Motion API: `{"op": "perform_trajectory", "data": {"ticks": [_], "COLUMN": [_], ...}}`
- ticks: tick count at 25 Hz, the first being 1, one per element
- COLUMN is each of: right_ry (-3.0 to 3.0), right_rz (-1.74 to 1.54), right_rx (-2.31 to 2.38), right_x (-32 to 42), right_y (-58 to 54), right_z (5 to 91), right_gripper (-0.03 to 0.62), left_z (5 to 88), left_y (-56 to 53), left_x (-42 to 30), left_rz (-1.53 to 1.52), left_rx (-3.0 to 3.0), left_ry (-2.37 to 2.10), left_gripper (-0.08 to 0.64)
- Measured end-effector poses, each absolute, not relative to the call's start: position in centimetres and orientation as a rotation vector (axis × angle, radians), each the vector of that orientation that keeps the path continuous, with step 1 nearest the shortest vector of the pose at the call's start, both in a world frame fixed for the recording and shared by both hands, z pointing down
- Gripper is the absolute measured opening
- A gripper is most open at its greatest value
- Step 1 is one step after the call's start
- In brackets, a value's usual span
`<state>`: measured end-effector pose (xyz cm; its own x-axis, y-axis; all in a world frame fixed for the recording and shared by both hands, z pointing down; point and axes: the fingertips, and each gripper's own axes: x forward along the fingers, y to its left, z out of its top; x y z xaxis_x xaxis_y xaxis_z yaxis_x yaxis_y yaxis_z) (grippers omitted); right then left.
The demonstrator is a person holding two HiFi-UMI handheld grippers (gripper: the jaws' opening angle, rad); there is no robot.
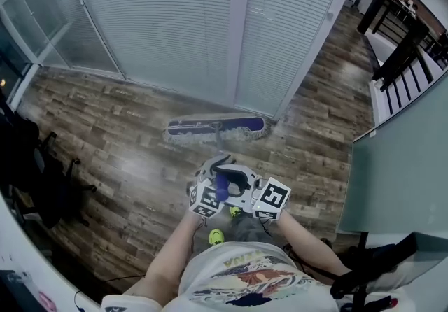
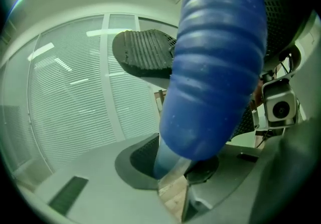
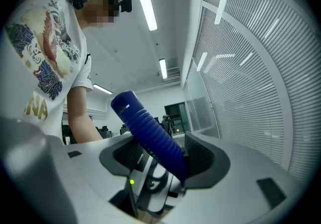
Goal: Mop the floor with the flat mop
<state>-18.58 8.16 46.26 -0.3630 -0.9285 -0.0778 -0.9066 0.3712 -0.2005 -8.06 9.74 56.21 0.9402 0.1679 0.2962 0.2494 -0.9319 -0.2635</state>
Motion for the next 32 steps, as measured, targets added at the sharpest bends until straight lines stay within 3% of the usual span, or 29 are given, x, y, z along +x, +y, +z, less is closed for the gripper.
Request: {"op": "perform_trajectory", "data": {"ticks": [14,32], "right_ry": [2.52,2.649], "right_rz": [-0.192,-0.085], "right_rx": [-1.569,-1.2], "right_x": [-35.9,-56.7], "right_y": [16.4,45.4], "right_z": [46.3,45.2], "right_gripper": [0.25,0.258], "left_z": [56.0,56.6], "left_y": [17.8,44.0], "left_x": [-25.1,-46.3], "left_rz": [-0.38,-0.466], "left_rx": [-2.831,-2.846], "left_ry": [-0.253,0.111], "left_gripper": [0.084,0.084]}}
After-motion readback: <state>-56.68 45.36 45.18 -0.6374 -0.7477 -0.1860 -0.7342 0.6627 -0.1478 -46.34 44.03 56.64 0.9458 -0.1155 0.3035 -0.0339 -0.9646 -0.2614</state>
